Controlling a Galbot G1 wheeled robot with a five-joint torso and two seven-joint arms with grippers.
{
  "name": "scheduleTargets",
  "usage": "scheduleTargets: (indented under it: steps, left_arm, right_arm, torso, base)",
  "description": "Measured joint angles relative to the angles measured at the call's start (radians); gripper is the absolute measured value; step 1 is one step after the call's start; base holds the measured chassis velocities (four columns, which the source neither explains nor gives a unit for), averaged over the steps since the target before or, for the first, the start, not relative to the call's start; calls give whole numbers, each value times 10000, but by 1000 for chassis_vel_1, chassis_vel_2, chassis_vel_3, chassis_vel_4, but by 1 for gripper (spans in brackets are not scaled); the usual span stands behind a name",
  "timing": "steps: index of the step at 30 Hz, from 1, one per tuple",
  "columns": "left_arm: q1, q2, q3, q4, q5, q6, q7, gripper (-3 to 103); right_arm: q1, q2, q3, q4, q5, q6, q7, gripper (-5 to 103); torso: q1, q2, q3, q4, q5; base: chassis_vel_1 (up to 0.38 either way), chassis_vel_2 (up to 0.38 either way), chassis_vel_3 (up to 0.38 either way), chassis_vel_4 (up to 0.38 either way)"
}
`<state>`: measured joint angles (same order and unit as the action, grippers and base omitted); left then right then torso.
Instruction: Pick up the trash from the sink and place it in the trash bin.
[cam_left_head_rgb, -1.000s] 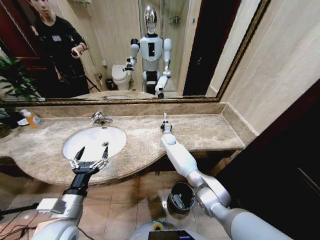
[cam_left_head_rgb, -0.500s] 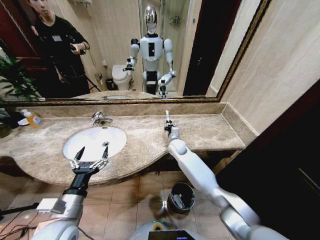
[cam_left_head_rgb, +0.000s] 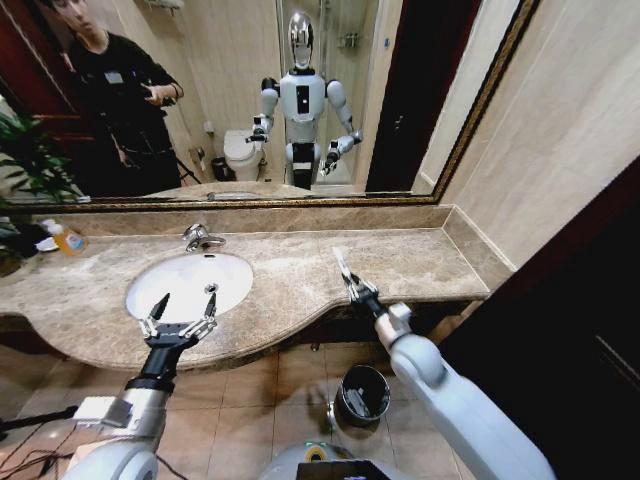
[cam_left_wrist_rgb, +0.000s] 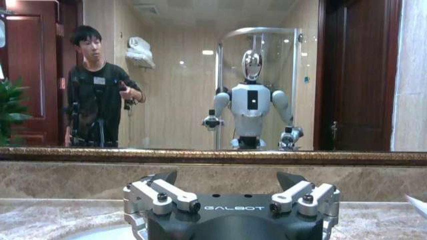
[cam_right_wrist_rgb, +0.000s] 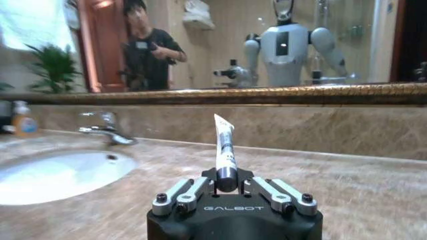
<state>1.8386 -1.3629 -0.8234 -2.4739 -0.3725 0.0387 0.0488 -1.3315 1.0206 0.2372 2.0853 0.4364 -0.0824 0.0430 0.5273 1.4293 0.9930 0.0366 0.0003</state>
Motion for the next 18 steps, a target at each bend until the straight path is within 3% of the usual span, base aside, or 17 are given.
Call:
scheduleTargets:
  steps: [1,2,6,7,10,15,18]
  left_arm:
    - [-1,0,0,0,0,0,2,100]
    - [-1,0,0,0,0,0,2,100]
    - [0,0,0,0,0,0,0,100]
    - [0,0,0,0,0,0,0,100]
    - [-1,0,0,0,0,0,0,100]
    - [0,0,0,-1,0,0,0,100]
    - [0,0,0,0,0,0,0,100]
  right_arm:
    - [-747,217,560,109,-196,517,-622,18]
    - [-747,217,560,109,-196,517,-622,18]
    - [-2874,975,2271,-32,-155,1762,-3033,18]
    - [-2874,975,2271,-32,-155,1762,-3033,18]
    - [-3903,1446,2965,-864,-166,2864,-4256,18]
    - [-4078,1844,3035,-2408,-403,3771,-4392,18]
    - [-3301,2188,2953,-4546,-1157,4380,-4230,18]
  torso:
    - [0,0,-1,4,-1]
    - [0,0,-1,4,-1]
    - [1,0,-1,3,-4]
    - [1,0,-1,3,-4]
    - [0,0,0,0,-2]
    - [1,0,0,2,-3]
    - [1,-1,1,3,-1]
  base:
    - [0,0,0,0]
    - [0,0,0,0]
    - [0,0,0,0]
    - [0,0,0,0]
    - [0,0,0,0]
    - [0,0,0,0]
    - [0,0,0,0]
